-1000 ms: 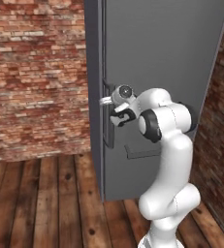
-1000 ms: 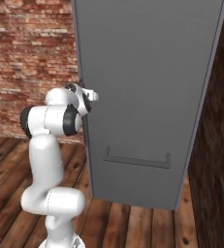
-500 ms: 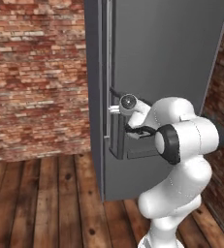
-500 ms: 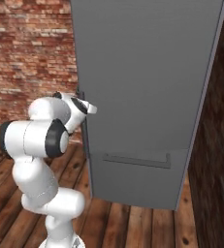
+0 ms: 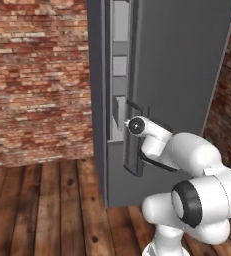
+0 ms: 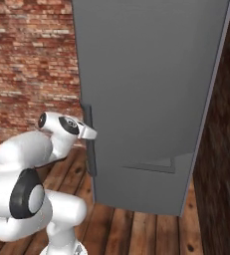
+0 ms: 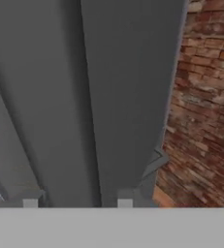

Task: Take the lemon wedge from the fridge and place it on the plate with fish on the dining counter.

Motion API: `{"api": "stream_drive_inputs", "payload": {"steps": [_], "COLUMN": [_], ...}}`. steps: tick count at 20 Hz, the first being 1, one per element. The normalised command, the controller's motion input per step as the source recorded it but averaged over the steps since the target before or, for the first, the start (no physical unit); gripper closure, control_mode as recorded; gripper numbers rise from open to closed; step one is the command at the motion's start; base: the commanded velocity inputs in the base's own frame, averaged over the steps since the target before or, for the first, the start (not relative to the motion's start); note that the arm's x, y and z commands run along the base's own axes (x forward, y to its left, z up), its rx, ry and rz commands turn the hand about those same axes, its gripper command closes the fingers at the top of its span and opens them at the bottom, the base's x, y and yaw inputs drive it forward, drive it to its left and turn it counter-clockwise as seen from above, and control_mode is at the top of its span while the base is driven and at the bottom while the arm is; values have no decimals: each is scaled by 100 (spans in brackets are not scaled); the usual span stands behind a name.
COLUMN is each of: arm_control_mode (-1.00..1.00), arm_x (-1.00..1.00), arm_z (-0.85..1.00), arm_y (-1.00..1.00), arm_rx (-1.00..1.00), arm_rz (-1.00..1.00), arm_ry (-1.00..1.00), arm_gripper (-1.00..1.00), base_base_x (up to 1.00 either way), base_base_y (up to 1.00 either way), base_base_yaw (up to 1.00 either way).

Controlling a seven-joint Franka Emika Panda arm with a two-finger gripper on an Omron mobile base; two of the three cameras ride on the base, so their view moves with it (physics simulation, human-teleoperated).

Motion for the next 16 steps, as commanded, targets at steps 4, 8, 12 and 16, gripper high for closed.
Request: {"api": "stream_drive_inputs", "payload": {"steps": [4,8,12,16], "arm_control_mode": [-100,-100,-100,-100], "arm_x": [-100,-100,-66,-1], "arm_z": [98,100,96,64], "arm_y": [-66,-17,64,99], "arm_rx": [16,11,-2,-14], "arm_rz": [-41,-37,-29,-32], "arm_ry": [0,0,0,0], "arm_gripper": [-100,-100,-100,-100], "base_base_x": [0,0,0,0], "base_base_y": [0,0,0,0], "base_base_yaw": [0,0,0,0]}}
